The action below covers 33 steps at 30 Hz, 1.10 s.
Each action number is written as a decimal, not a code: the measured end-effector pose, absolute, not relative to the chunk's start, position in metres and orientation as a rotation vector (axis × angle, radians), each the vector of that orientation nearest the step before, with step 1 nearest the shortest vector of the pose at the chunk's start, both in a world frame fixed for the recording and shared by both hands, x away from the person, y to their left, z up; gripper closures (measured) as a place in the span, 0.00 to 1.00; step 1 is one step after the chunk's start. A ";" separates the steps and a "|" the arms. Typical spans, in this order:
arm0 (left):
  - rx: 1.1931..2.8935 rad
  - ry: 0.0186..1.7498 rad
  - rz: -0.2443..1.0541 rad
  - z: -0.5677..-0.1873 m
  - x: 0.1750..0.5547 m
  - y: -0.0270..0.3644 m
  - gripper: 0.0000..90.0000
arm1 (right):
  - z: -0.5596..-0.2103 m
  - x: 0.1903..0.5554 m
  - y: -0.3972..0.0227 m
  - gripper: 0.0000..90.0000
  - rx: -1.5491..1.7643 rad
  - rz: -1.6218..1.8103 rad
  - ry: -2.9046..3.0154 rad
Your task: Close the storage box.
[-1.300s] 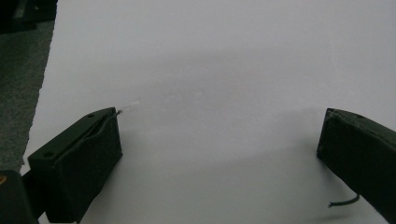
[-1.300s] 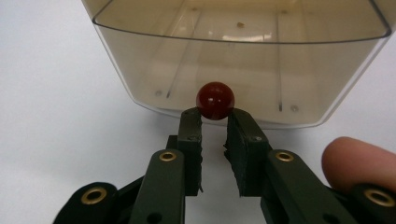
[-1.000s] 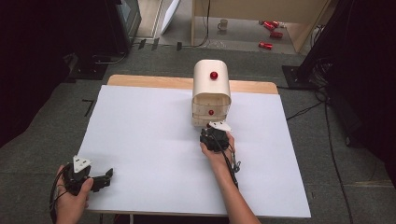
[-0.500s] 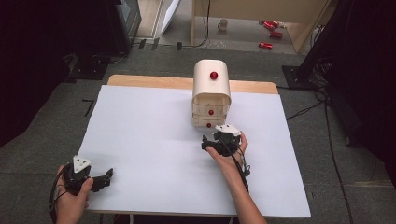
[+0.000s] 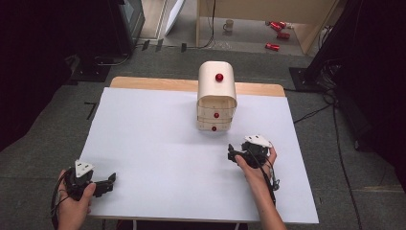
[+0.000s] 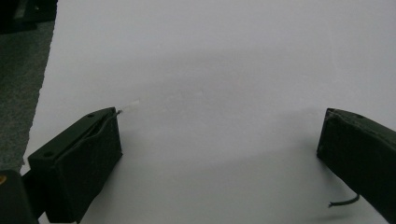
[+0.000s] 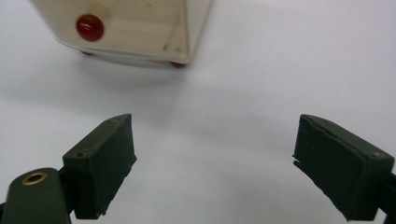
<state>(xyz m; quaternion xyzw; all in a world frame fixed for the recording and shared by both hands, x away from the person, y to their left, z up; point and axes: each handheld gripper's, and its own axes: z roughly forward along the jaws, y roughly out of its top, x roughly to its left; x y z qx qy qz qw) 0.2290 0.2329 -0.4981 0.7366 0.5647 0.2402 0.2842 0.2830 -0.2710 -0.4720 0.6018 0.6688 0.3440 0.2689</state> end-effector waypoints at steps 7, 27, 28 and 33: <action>1.971 1.511 0.643 -0.498 0.229 0.233 0.00 | -0.479 0.267 -0.294 0.14 1.655 0.900 1.798; 1.971 1.511 0.644 -0.498 0.229 0.233 0.00 | -0.493 0.209 -0.356 0.12 1.741 0.824 1.781; 1.971 1.511 0.644 -0.498 0.229 0.233 0.00 | -0.493 0.205 -0.360 0.12 1.745 0.819 1.778; 1.970 1.511 0.644 -0.498 0.229 0.233 0.00 | -0.497 0.192 -0.373 0.12 1.732 0.778 1.789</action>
